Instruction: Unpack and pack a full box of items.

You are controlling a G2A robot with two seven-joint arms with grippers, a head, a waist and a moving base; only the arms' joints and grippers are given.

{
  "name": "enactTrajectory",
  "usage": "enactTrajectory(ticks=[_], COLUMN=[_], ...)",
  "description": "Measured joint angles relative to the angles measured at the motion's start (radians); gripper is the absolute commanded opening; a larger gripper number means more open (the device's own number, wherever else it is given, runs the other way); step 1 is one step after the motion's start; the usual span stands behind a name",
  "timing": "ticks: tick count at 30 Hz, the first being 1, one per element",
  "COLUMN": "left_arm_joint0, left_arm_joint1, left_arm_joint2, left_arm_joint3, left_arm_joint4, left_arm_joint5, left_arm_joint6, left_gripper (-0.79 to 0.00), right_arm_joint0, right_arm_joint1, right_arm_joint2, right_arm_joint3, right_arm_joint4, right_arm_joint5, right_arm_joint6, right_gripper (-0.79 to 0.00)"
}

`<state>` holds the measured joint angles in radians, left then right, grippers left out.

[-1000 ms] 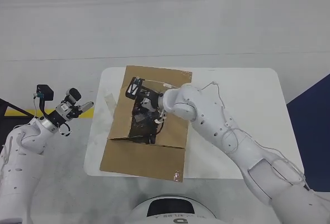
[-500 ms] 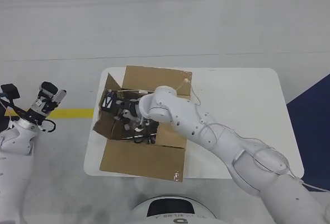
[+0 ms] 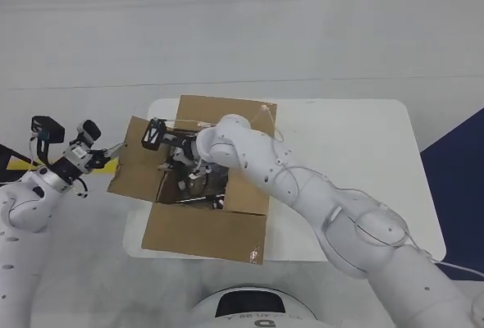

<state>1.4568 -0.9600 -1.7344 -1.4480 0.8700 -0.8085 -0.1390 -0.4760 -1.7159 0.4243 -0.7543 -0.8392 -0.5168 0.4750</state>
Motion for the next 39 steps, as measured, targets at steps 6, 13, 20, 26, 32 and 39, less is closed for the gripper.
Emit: enactTrajectory(ticks=[6,13,20,26,32,39], left_arm_joint0=[-0.038,-0.111,-0.182,-0.237,-0.235,-0.092], left_arm_joint1=[-0.003,-0.005,-0.013,-0.019,0.009,0.017], left_arm_joint2=[0.042,0.155,0.232,0.231,0.053,0.084], left_arm_joint3=[0.038,0.108,0.190,0.236,-0.003,-0.411], left_arm_joint4=[0.138,0.363,0.444,0.412,0.083,0.068], left_arm_joint5=[0.075,0.147,0.165,0.131,0.088,0.072], left_arm_joint6=[0.020,-0.087,-0.082,-0.082,-0.243,-0.422], left_gripper=[0.000,0.000,0.000,0.000,0.000,0.000], right_arm_joint0=[-0.023,-0.265,-0.656,-0.811,-0.805,-0.771], right_arm_joint1=[0.082,0.263,0.382,0.416,0.428,0.435], right_arm_joint2=[0.134,0.457,0.836,1.006,1.001,0.962], right_arm_joint3=[-0.075,-0.410,-0.825,-0.866,-0.792,-0.705], right_arm_joint4=[-0.039,-0.137,-0.109,-0.030,-0.022,-0.053], right_arm_joint5=[-0.050,-0.124,-0.173,-0.188,-0.174,-0.156], right_arm_joint6=[-0.107,-0.096,0.008,0.035,0.112,0.134], right_gripper=[-0.099,-0.034,0.000,0.000,0.000,0.000])
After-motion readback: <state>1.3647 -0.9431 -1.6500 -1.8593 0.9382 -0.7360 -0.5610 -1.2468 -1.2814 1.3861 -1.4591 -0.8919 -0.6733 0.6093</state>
